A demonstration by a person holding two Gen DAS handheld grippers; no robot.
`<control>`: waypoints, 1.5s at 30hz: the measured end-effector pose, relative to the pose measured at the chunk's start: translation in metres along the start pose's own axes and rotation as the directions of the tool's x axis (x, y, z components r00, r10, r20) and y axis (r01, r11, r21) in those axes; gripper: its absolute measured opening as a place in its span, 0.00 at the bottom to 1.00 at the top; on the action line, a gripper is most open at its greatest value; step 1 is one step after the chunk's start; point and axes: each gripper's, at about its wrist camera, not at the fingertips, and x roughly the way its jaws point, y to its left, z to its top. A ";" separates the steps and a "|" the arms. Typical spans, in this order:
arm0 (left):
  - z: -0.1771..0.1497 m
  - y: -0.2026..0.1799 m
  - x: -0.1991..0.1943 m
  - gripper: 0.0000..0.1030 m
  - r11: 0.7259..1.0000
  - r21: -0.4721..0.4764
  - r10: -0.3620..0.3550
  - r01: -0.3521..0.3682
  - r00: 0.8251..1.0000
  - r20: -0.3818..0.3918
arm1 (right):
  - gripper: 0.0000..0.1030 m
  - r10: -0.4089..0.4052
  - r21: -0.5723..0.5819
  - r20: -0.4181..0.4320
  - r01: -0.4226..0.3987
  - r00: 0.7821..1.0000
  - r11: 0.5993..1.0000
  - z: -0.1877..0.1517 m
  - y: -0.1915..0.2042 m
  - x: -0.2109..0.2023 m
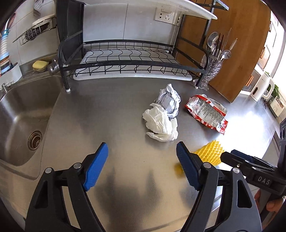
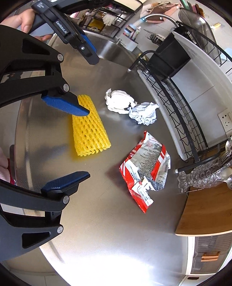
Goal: Collect trash
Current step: 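Grasp the white tissue with left tool while right tool grasps the yellow foam net, then carry tissue and foam net down over the bin and open both tools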
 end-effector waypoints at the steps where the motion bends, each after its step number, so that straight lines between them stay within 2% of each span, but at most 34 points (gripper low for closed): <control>1: 0.004 -0.001 0.006 0.72 1.000 -0.002 -0.001 0.001 1.000 -0.006 | 0.63 -0.003 -0.011 -0.001 0.003 1.000 1.000 0.001 0.001 0.002; 6: 0.017 -0.007 0.037 0.72 1.000 -0.003 0.000 0.000 1.000 -0.031 | 0.61 -0.018 -0.065 -0.003 0.018 1.000 0.998 0.005 0.004 0.010; 12: 0.021 -0.016 0.064 0.71 1.000 0.019 -0.010 0.012 0.998 -0.063 | 0.45 -0.014 -0.125 -0.001 0.014 1.000 0.992 0.007 0.006 0.018; 15: 0.020 -0.018 0.077 0.50 0.999 0.031 -0.014 0.017 0.995 -0.096 | 0.32 -0.005 -0.141 -0.011 0.004 1.000 0.990 0.007 0.007 0.024; 17: 0.018 -0.019 0.078 0.23 0.999 0.047 0.000 0.005 0.996 -0.091 | 0.20 -0.018 -0.154 -0.014 0.016 1.000 0.988 0.005 0.009 0.029; 20: 0.015 -0.019 0.074 0.20 0.999 0.052 0.007 -0.002 0.996 -0.091 | 0.13 -0.026 -0.163 0.008 0.027 1.000 0.986 0.002 0.007 0.030; 23: 0.012 -0.017 0.063 0.18 0.998 0.060 0.027 -0.023 0.997 -0.073 | 0.06 -0.028 -0.156 0.023 0.031 0.999 0.987 0.002 0.005 0.026; 37: -0.007 -0.012 -0.051 0.17 0.995 0.068 0.075 -0.077 0.997 0.028 | 0.05 -0.005 -0.198 0.107 0.026 0.994 0.980 -0.007 0.037 -0.050; 41: -0.027 -0.010 -0.094 0.17 0.996 0.058 0.062 -0.066 0.996 0.063 | 0.05 0.006 -0.214 0.134 0.023 0.991 0.977 -0.016 0.049 -0.082; 45: -0.063 -0.010 -0.131 0.17 0.996 0.062 0.053 -0.058 0.995 0.079 | 0.05 0.012 -0.239 0.159 0.027 0.987 0.971 -0.034 0.060 -0.115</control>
